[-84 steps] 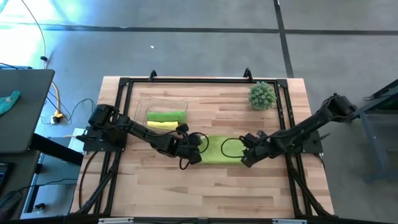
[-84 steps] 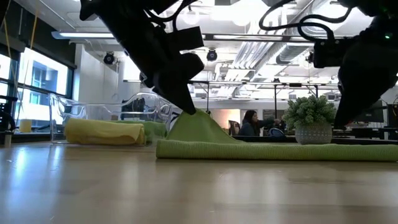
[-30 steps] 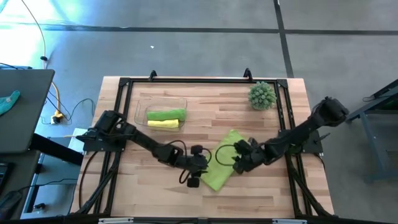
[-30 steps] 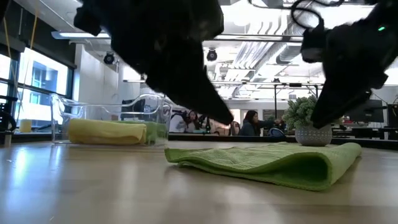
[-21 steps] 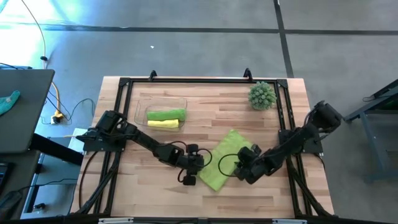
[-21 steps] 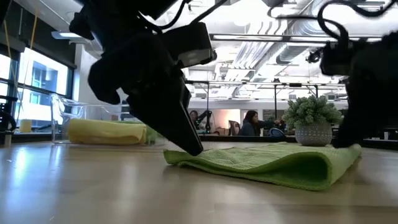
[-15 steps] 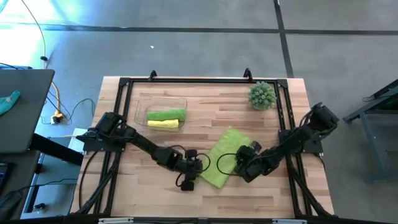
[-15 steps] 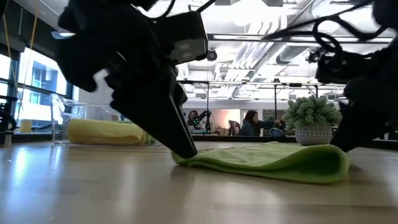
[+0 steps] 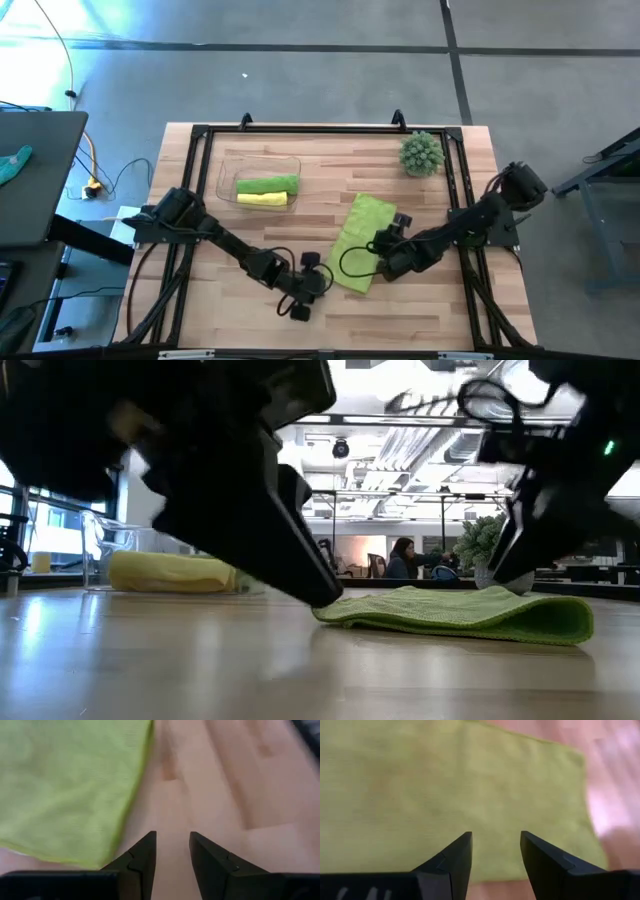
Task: Roll microfiber towels into tight, uniform cylinder then place into a basket
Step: Roll the green towel
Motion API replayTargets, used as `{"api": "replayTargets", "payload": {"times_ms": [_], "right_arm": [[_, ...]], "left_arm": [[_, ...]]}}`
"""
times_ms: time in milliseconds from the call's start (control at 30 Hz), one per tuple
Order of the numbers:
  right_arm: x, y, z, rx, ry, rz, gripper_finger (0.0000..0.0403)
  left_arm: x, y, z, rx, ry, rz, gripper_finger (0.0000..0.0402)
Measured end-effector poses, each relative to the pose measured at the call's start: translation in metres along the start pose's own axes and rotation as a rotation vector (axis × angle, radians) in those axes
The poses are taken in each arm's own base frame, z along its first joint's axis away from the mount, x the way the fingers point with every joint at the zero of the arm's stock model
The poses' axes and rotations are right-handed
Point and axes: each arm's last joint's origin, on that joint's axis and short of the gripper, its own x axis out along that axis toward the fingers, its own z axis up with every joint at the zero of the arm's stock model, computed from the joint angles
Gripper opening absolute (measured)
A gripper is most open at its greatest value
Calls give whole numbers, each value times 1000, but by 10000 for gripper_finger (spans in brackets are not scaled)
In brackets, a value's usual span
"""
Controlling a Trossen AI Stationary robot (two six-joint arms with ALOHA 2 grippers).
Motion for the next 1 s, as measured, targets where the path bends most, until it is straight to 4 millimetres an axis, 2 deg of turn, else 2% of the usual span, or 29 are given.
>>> {"api": "replayTargets", "payload": {"times_ms": [200,367,533,633,800,1000], "right_arm": [[-36,24,19,-6,-20,282,161],[-54,50,9,-142,-161,438,161],[-60,57,-4,-263,-226,462,161],[-59,60,-5,-261,-243,454,161],[-46,70,-4,-233,-270,426,161],[-33,78,-6,-170,-229,463,161]], "left_arm": [[-4,6,9,245,-20,30,106],[-4,15,11,494,8,48,106],[-1,26,9,674,47,60,106],[4,34,6,661,76,58,106],[8,48,6,476,86,22,106],[13,45,2,217,96,-101,106]]}}
